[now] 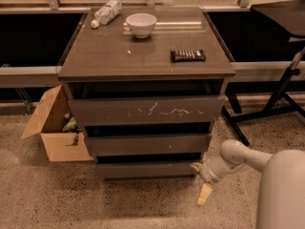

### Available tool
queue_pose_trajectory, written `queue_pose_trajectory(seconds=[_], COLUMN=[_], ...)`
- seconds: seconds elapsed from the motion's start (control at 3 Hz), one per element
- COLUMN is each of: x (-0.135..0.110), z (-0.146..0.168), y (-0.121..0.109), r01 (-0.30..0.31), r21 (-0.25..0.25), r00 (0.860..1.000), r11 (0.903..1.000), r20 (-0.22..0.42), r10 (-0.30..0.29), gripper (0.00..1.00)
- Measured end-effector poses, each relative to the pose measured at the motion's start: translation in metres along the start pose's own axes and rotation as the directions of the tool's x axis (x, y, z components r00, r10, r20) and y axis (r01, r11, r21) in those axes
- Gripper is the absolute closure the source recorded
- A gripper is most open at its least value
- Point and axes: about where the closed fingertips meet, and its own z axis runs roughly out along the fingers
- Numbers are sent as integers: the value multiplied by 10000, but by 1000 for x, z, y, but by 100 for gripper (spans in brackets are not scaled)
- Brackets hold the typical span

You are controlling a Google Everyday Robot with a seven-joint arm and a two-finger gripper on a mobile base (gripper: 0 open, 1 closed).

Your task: Open bottom drawer

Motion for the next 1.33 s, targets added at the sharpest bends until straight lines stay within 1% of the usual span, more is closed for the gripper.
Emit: queue_pose_trajectory(seconds=[0.33, 0.67, 1.0, 1.33], x=[3, 12, 7, 7], z=[9, 31, 73, 73], y=[-3, -25, -86, -86], r01=[202, 856, 1839, 1840], r21=[-28, 156, 708, 709], r00=[9996, 9950, 9781, 9781], r11=[9998, 9962, 9804, 9804], r20=[215, 499, 856, 852], r10=[-201, -863, -1896, -1898], gripper=[0, 0, 0, 0])
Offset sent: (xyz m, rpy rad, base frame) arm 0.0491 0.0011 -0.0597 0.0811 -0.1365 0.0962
